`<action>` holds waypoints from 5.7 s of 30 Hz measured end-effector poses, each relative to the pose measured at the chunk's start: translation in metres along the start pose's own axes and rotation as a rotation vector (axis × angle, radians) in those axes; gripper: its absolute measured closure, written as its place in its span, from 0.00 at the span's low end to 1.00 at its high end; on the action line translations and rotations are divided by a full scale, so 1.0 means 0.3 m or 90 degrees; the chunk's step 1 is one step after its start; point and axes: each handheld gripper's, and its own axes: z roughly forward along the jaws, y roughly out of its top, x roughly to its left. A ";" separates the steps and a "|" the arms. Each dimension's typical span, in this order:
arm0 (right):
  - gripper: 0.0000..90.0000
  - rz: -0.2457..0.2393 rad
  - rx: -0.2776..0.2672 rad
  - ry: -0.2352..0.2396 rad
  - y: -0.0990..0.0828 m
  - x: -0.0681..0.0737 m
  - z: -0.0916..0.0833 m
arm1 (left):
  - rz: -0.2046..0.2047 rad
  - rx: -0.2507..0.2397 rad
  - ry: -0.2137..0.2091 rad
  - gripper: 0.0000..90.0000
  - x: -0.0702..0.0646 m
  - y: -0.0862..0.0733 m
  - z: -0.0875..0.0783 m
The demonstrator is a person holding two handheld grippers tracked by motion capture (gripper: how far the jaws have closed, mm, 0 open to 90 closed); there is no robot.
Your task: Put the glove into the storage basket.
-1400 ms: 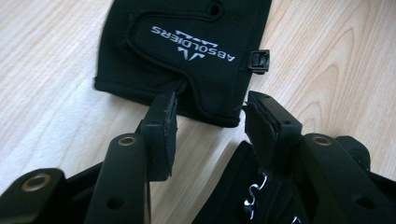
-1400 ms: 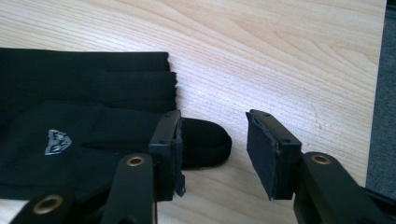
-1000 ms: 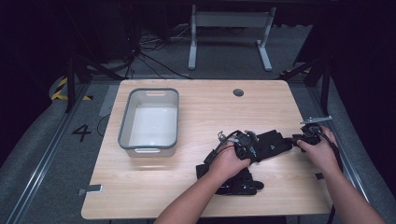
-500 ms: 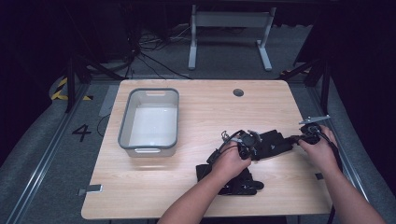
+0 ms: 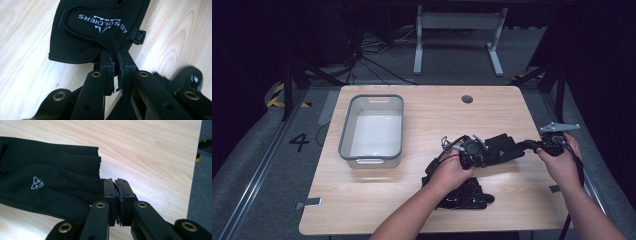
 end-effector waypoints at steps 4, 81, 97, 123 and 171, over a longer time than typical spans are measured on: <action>0.97 -0.001 -0.032 0.028 0.009 0.061 -0.054 | 0.010 0.000 0.004 0.93 0.016 -0.045 -0.074; 0.94 -0.133 -0.018 0.126 -0.218 0.540 -0.134 | 0.078 0.112 -0.064 0.79 -0.025 -0.432 -0.224; 0.88 -0.126 -0.019 0.111 -0.210 0.514 -0.137 | 0.040 -0.012 -0.060 0.77 -0.009 -0.384 -0.275; 0.78 -0.036 -0.023 0.115 -0.214 0.359 -0.111 | 0.090 0.012 -0.099 0.51 -0.053 -0.206 -0.109; 0.73 -0.063 -0.033 0.139 -0.210 0.402 -0.103 | 0.102 0.044 -0.060 0.73 -0.047 -0.249 0.020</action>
